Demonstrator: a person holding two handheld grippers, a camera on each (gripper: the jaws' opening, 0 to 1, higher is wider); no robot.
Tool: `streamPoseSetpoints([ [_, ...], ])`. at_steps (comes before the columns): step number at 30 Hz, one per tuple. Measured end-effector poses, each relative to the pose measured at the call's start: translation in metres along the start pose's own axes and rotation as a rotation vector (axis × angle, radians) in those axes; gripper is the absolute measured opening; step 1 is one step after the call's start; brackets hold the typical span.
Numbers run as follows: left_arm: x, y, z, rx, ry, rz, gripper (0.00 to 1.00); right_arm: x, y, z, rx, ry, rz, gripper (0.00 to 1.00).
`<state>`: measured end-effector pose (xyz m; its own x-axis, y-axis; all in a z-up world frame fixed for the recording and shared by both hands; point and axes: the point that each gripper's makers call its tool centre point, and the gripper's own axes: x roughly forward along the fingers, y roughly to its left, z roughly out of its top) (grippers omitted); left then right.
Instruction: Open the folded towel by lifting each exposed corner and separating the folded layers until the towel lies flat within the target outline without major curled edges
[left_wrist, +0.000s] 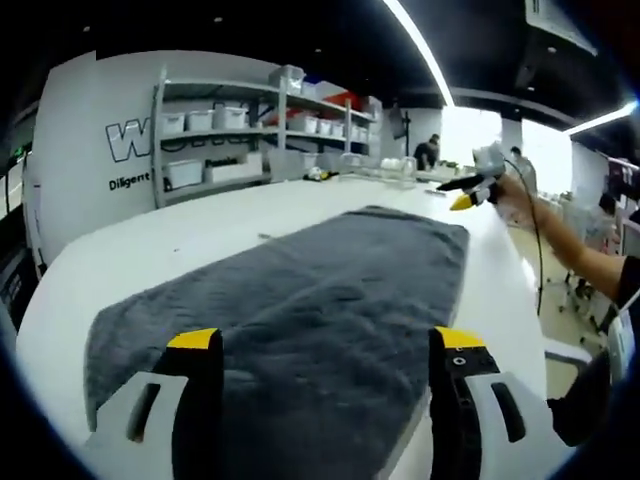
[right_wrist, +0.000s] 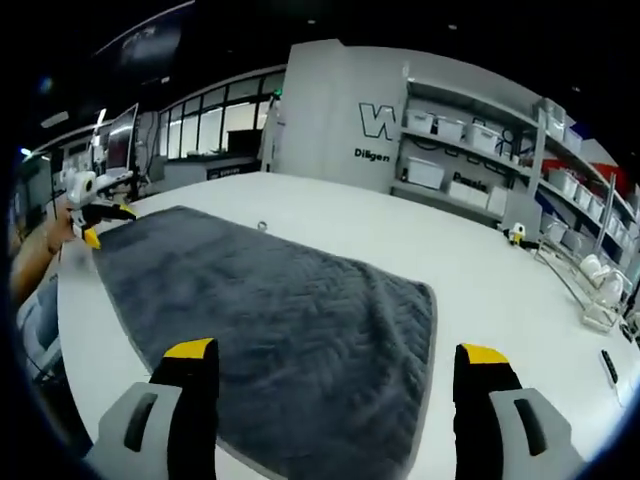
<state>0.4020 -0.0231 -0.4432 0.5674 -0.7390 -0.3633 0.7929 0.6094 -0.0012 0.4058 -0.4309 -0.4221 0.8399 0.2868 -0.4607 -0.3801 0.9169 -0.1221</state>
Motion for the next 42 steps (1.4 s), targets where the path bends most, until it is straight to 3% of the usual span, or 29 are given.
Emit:
streamPoseSetpoints([
  [6, 0.011, -0.022, -0.006, 0.010, 0.023, -0.061, 0.47, -0.009, 0.014, -0.002, -0.020, -0.008, 0.019, 0.99],
  [9, 0.016, -0.034, -0.014, 0.026, 0.037, -0.103, 0.29, -0.012, 0.019, -0.004, -0.023, -0.010, 0.027, 0.99],
  [16, 0.028, -0.052, -0.035, 0.040, 0.111, -0.154, 0.19, -0.016, 0.031, -0.013, -0.038, 0.005, 0.047, 0.99],
  [24, 0.027, -0.055, -0.043, 0.038, 0.140, -0.178, 0.09, -0.019, 0.033, -0.018, -0.042, 0.016, 0.047, 0.99],
  [38, 0.019, -0.064, -0.047, 0.059, 0.159, -0.190, 0.07, -0.023, 0.048, -0.021, -0.063, 0.026, 0.070, 0.99],
  [40, 0.017, -0.064, -0.046, 0.050, 0.144, -0.189, 0.13, -0.023, 0.053, -0.019, -0.064, 0.019, 0.082, 0.99],
  [42, 0.014, -0.060, -0.042, 0.053, 0.126, -0.164, 0.26, -0.021, 0.063, -0.015, -0.062, 0.007, 0.109, 0.97],
])
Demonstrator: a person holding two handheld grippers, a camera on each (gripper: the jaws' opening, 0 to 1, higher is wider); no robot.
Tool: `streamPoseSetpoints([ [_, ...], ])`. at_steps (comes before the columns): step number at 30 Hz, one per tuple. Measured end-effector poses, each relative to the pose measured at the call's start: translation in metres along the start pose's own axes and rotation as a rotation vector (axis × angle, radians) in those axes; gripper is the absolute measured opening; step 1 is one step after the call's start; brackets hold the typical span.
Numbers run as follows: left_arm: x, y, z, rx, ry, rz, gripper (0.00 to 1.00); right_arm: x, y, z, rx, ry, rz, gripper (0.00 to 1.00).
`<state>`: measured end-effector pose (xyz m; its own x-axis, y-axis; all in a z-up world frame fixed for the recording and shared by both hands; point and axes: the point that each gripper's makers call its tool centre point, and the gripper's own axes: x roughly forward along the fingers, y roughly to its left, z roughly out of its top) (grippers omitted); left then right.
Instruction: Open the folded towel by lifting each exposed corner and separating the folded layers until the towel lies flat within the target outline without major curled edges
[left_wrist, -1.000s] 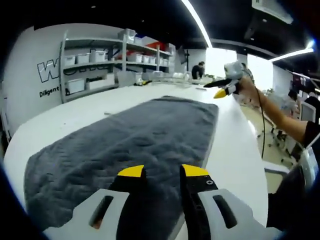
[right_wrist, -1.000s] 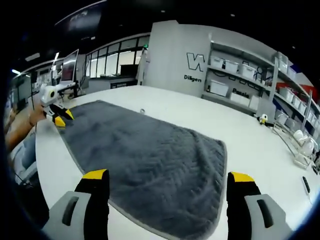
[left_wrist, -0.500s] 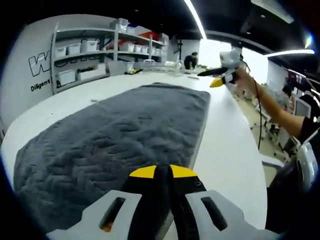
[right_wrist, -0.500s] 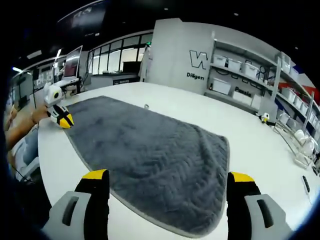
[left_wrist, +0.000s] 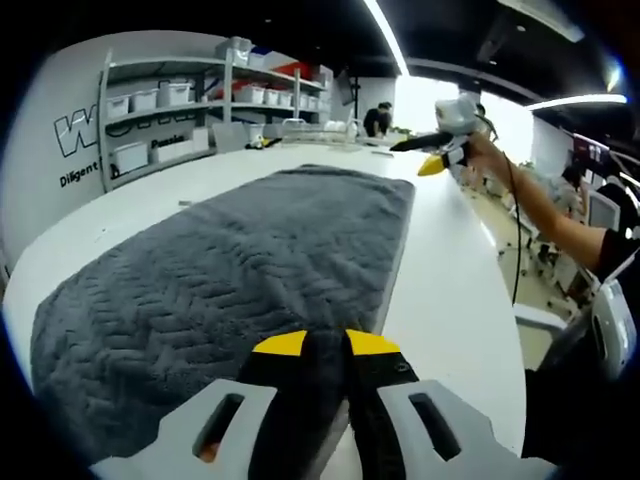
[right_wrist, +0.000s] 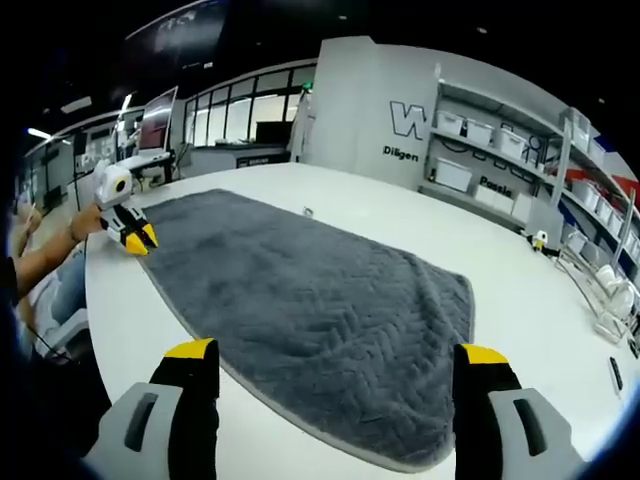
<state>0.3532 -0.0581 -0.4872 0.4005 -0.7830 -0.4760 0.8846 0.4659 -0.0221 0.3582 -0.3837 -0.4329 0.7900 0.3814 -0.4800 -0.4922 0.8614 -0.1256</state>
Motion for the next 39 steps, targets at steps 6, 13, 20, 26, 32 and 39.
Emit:
streamPoseSetpoints([
  [6, -0.041, 0.038, 0.006, -0.018, -0.080, 0.179, 0.38, 0.011, 0.036, 0.018, -0.007, -0.068, 0.096, 0.92],
  [13, -0.078, 0.069, -0.015, -0.093, -0.084, 0.263, 0.81, 0.034, 0.082, 0.030, -0.052, -0.102, 0.213, 0.59],
  [20, -0.104, 0.080, -0.039, -0.156, -0.085, 0.307, 0.98, 0.064, 0.122, 0.041, -0.018, -0.134, 0.326, 0.32],
  [26, -0.118, 0.080, -0.051, -0.184, -0.100, 0.320, 0.99, 0.087, 0.164, 0.028, -0.021, -0.057, 0.436, 0.22],
  [32, -0.126, 0.076, -0.057, -0.186, -0.097, 0.326, 0.99, 0.099, 0.175, 0.013, -0.006, 0.003, 0.475, 0.12],
  [39, -0.130, 0.077, -0.062, -0.193, -0.090, 0.330, 0.99, 0.094, 0.180, 0.004, 0.033, 0.037, 0.499, 0.01],
])
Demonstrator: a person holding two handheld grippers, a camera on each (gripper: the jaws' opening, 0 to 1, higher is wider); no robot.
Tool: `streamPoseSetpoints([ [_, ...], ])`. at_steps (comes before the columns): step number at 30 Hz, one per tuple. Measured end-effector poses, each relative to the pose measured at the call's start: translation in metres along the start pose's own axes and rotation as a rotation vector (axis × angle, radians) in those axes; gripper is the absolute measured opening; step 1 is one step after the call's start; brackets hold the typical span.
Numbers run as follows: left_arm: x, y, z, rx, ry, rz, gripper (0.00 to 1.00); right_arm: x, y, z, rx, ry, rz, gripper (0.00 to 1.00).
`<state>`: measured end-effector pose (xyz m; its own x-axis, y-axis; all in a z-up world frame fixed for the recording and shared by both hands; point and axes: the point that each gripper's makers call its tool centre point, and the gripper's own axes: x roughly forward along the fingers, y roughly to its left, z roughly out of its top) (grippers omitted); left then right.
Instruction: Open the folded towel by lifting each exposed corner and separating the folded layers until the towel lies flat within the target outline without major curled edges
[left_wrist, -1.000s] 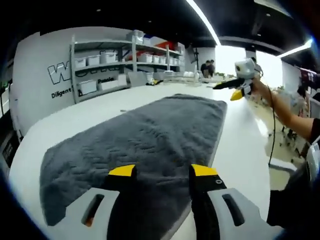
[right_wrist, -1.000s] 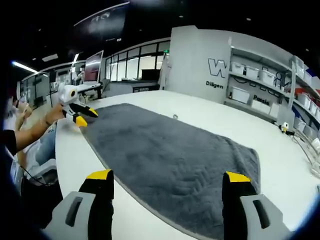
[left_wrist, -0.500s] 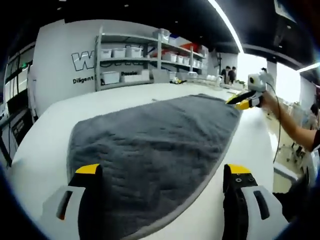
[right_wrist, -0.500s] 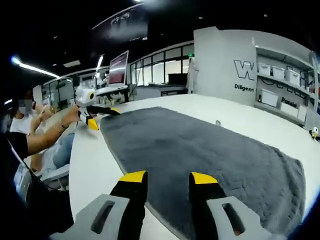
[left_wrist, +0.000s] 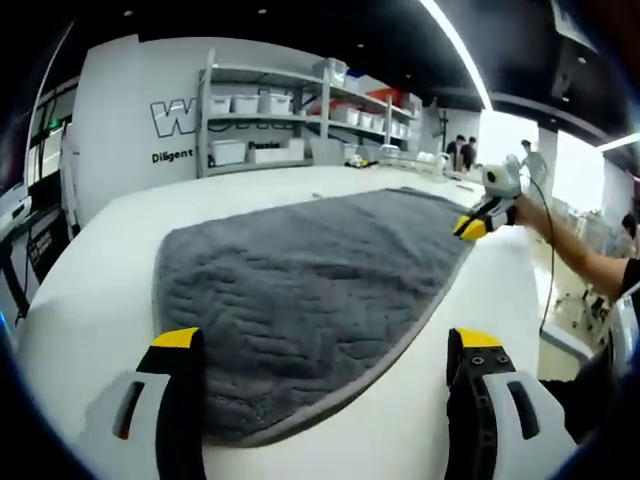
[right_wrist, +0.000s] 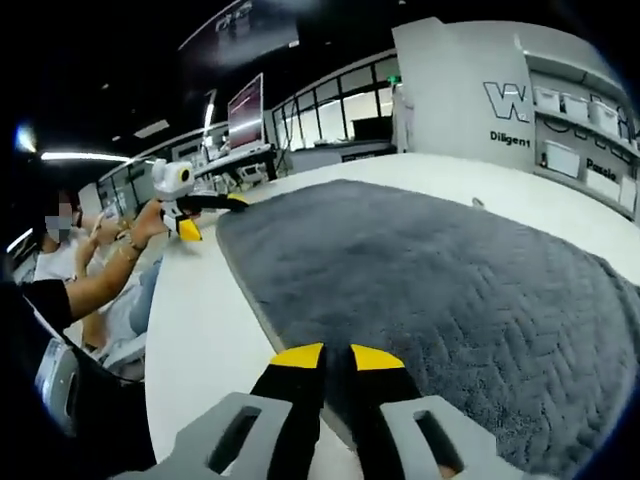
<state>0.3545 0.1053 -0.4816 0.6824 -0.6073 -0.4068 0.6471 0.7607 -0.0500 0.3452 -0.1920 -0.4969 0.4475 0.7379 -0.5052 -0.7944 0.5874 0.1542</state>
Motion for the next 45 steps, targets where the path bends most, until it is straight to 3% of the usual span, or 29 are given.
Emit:
streamPoseSetpoints([
  [14, -0.002, 0.002, -0.012, -0.017, 0.045, 0.002, 0.99, -0.005, 0.014, -0.005, -0.019, 0.008, 0.008, 0.05],
  [18, -0.004, 0.001, -0.012, -0.022, 0.045, -0.003, 0.99, -0.008, 0.021, -0.005, -0.030, -0.009, 0.008, 0.21],
  [22, -0.007, 0.002, -0.008, -0.029, 0.019, -0.005, 0.99, -0.025, 0.004, 0.009, -0.121, -0.072, -0.118, 0.37],
  [26, -0.013, 0.005, -0.001, -0.027, -0.017, 0.011, 0.99, -0.047, -0.015, 0.016, -0.102, -0.128, -0.202, 0.50],
  [30, -0.020, 0.009, 0.007, -0.022, -0.061, 0.034, 0.99, -0.066, -0.030, 0.014, -0.133, -0.137, -0.261, 0.70],
  [36, -0.029, 0.019, 0.011, -0.027, -0.082, 0.063, 0.99, -0.093, -0.055, -0.004, -0.118, -0.074, -0.349, 0.88],
  [39, -0.032, 0.021, 0.011, -0.031, -0.094, 0.070, 0.99, -0.110, -0.070, -0.008, -0.099, -0.084, -0.410, 0.99],
  [45, -0.035, 0.027, 0.008, -0.041, -0.092, 0.083, 0.99, -0.143, -0.092, -0.018, -0.046, -0.100, -0.462, 0.99],
])
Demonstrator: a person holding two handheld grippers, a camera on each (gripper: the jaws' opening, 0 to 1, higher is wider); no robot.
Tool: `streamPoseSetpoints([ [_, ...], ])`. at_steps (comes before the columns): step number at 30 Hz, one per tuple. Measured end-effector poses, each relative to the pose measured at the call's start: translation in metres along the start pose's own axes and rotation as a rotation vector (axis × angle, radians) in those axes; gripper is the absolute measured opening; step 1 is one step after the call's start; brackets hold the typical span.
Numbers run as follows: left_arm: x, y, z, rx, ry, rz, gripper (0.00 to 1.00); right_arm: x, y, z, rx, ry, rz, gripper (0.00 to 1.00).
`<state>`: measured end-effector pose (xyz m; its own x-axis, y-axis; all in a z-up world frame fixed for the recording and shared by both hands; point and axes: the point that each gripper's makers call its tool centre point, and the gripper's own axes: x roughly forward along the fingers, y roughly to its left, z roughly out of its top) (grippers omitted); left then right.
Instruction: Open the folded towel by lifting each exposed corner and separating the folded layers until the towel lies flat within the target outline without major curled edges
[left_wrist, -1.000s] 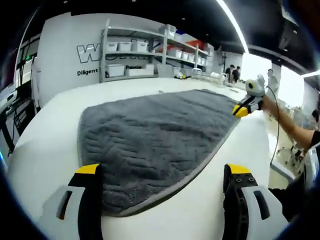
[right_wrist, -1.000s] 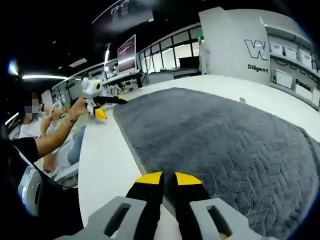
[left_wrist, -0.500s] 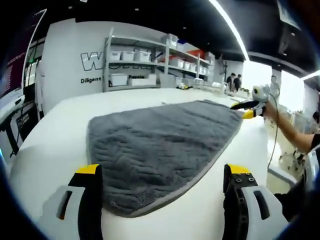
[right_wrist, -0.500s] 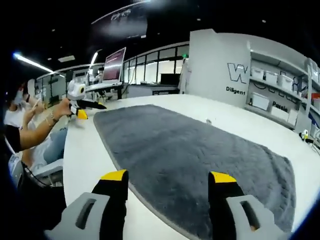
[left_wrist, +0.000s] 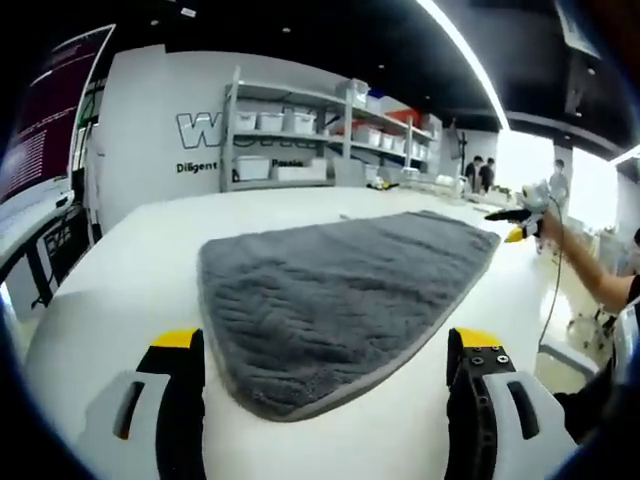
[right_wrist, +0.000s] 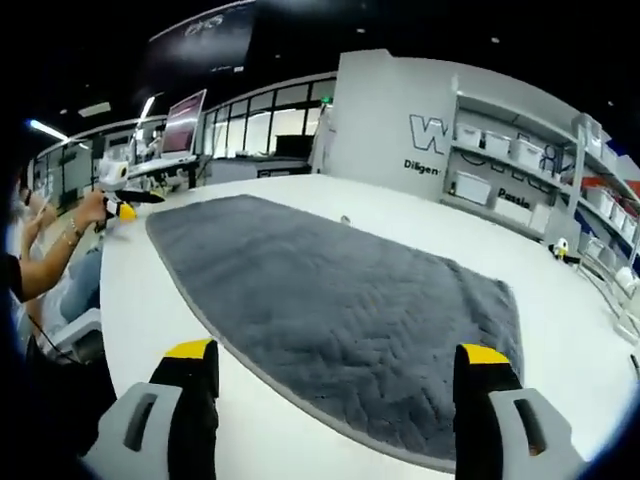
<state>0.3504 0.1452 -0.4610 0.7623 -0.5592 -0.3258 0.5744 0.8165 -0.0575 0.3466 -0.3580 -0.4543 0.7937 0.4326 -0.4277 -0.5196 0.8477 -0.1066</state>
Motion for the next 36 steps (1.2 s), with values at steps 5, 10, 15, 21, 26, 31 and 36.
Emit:
streamPoseSetpoints([
  [5, -0.003, 0.002, 0.001, -0.007, -0.012, 0.008, 0.99, -0.017, -0.035, -0.013, 0.070, -0.002, -0.067, 0.84],
  [10, -0.005, 0.001, 0.002, -0.006, -0.013, 0.012, 0.99, -0.031, -0.070, -0.028, 0.045, 0.016, -0.164, 0.63],
  [15, -0.004, -0.001, 0.005, -0.002, -0.019, 0.007, 0.99, -0.035, -0.095, -0.025, 0.113, -0.035, -0.199, 0.53],
  [21, 0.003, -0.006, 0.008, 0.004, -0.012, -0.005, 0.99, -0.024, -0.119, -0.016, 0.137, -0.040, -0.223, 0.44],
  [26, 0.007, -0.009, 0.009, 0.013, -0.006, -0.018, 0.99, -0.005, -0.136, -0.004, 0.136, -0.028, -0.252, 0.40],
  [31, 0.005, -0.014, 0.007, 0.025, 0.001, -0.025, 0.99, 0.020, -0.155, 0.011, 0.127, -0.014, -0.274, 0.36],
  [36, 0.004, -0.020, 0.002, 0.043, 0.016, -0.024, 0.99, 0.047, -0.176, 0.025, 0.103, 0.004, -0.292, 0.32],
])
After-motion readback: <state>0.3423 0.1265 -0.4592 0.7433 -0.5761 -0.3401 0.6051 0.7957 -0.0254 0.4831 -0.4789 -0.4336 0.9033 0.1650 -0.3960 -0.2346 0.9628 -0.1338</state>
